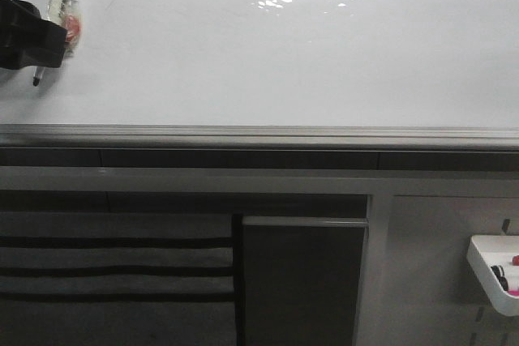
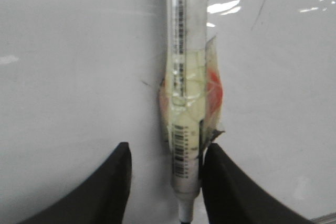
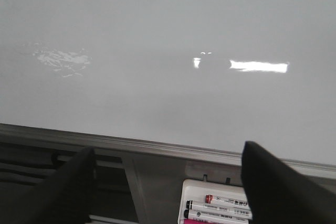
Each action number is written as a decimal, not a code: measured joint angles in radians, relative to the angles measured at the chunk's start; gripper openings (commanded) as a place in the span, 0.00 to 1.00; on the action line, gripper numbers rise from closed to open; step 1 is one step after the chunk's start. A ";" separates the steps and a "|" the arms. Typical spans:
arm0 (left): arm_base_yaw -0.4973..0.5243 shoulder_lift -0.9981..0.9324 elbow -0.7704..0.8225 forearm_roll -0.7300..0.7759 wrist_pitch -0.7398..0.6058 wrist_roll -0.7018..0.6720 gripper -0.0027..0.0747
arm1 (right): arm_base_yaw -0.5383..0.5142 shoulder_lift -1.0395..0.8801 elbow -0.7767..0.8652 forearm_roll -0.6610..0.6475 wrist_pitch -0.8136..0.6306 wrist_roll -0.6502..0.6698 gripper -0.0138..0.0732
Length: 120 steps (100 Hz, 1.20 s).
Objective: Write number 3 on whiteboard
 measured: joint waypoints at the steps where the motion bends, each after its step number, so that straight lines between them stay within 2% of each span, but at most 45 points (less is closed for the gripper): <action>1: 0.000 0.000 0.000 0.000 0.000 0.000 0.32 | 0.000 0.000 0.000 0.000 0.000 0.000 0.74; 27: 0.000 0.000 0.000 0.002 -0.002 0.000 0.18 | 0.000 0.000 0.000 0.000 0.005 0.000 0.74; 79: 0.000 0.000 -0.002 0.007 0.016 0.002 0.01 | 0.000 0.001 -0.006 0.006 0.014 0.000 0.74; 89: 0.000 -0.022 -0.018 0.038 0.104 0.002 0.01 | 0.000 0.009 -0.026 0.034 0.043 -0.007 0.74; 100: 0.000 -0.064 -0.048 0.062 0.258 0.002 0.01 | 0.000 0.037 -0.063 0.098 0.108 -0.062 0.74; 120: 0.000 -0.191 -0.116 0.088 0.555 0.078 0.01 | 0.009 0.177 -0.146 0.355 0.240 -0.307 0.74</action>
